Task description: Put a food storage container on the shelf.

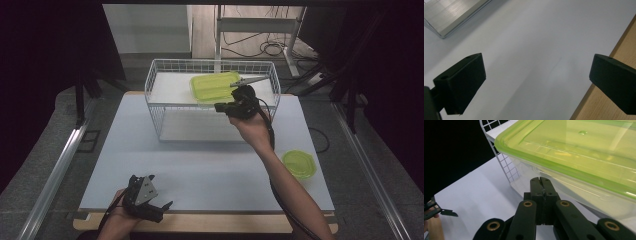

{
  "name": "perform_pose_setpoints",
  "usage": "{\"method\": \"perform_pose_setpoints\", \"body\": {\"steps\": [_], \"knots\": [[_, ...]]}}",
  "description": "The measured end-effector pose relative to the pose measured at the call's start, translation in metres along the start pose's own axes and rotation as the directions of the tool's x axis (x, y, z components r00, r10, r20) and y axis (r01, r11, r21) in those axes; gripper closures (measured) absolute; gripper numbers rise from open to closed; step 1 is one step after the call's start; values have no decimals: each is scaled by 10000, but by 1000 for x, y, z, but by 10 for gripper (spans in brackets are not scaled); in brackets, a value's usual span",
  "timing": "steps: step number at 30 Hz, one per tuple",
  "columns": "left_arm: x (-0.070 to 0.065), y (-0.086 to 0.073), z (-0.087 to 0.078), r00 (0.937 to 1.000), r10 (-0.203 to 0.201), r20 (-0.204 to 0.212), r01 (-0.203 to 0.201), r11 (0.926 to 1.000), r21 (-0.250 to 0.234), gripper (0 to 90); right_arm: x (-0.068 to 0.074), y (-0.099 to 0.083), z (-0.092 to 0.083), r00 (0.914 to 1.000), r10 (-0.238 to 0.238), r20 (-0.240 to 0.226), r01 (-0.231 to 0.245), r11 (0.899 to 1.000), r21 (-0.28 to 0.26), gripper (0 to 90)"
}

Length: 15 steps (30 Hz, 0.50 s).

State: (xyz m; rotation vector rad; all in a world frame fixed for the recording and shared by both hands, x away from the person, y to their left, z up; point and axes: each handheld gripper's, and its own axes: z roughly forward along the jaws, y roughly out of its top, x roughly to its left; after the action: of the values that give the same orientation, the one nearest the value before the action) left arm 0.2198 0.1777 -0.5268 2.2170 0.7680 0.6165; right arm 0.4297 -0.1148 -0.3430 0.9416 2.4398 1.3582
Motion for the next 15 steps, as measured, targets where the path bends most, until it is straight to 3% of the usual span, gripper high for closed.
{"method": "perform_pose_setpoints", "body": {"steps": [15], "knots": [[0,0,0,10000,4,12,-4,10000,15,7,0,16,14,9995,-125,280,124,9999,37,896]]}}
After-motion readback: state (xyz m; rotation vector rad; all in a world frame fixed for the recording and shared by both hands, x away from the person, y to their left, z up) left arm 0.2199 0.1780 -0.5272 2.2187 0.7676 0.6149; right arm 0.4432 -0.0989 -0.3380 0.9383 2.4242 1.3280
